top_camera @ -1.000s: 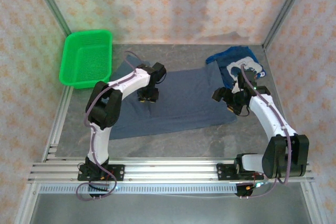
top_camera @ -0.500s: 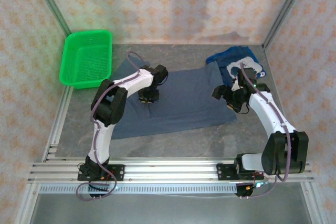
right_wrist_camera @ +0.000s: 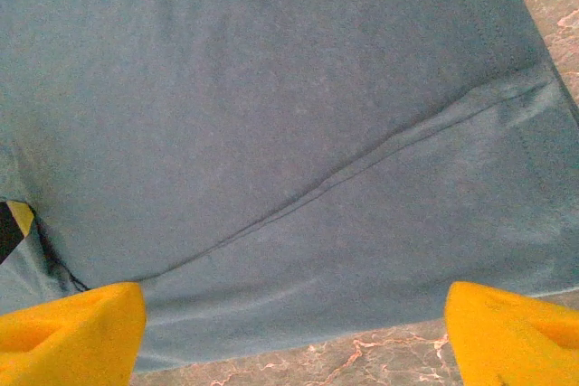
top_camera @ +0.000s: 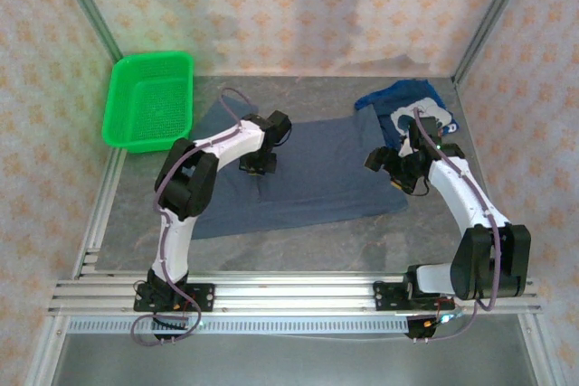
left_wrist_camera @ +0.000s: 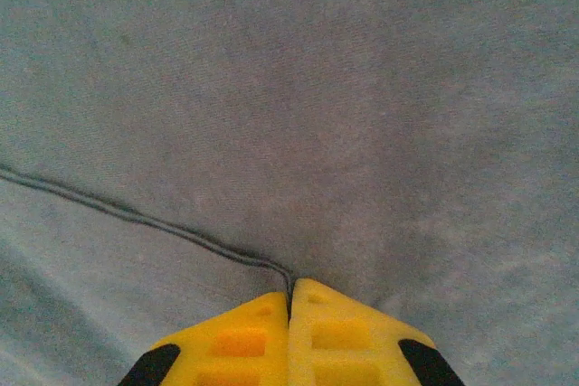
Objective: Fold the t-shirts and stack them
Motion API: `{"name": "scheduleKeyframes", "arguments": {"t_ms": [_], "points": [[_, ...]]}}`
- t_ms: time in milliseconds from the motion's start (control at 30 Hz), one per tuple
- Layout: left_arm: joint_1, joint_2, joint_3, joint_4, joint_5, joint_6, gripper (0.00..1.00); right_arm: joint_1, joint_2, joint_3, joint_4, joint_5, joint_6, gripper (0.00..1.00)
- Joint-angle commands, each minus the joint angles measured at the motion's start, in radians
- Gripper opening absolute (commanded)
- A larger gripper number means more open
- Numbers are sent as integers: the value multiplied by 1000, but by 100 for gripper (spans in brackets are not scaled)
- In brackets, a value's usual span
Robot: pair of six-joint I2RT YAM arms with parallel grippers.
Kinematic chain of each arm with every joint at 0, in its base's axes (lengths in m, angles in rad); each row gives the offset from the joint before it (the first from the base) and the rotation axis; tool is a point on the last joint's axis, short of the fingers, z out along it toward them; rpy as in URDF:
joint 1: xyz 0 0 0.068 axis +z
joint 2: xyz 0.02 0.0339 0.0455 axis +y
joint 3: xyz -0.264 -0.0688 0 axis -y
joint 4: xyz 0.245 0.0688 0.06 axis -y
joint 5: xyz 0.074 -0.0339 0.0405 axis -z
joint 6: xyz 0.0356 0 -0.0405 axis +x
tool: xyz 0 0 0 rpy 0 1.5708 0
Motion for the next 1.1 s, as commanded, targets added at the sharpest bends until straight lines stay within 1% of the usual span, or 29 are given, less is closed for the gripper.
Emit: {"name": "scheduleKeyframes", "arguments": {"t_ms": [0,233,300,367,433,533,600,700,767,833,933,1000,1067], "points": [[-8,-72,-14,51,-6,15,6,5,5,-3,16,12,9,86],[-8,-84,-56,89,1,9,7,4,2,-15,23,8,14,86],[-9,-73,-64,95,1,4,10,4,5,-18,26,7,16,86],[-9,-70,-72,99,-2,-7,23,4,7,-18,29,4,19,86],[-8,-83,-76,95,-21,-28,45,4,11,-14,29,3,21,86],[-7,-149,-76,97,-46,-57,63,4,16,-3,29,5,21,86],[-4,-199,-67,80,-63,-84,71,4,28,12,21,4,17,86],[11,-333,-89,65,-54,-164,77,18,50,44,-5,12,-6,86],[28,-426,-139,69,-53,-220,82,31,57,57,-11,27,-14,86],[70,-525,-226,84,-22,-276,85,47,62,63,-9,36,-21,87],[139,-619,-349,101,27,-306,86,80,92,74,-13,84,-36,87],[171,-652,-421,100,35,-302,85,102,139,95,-34,102,-52,87],[192,-671,-495,136,61,-305,84,121,188,108,-42,142,-51,86]]}}
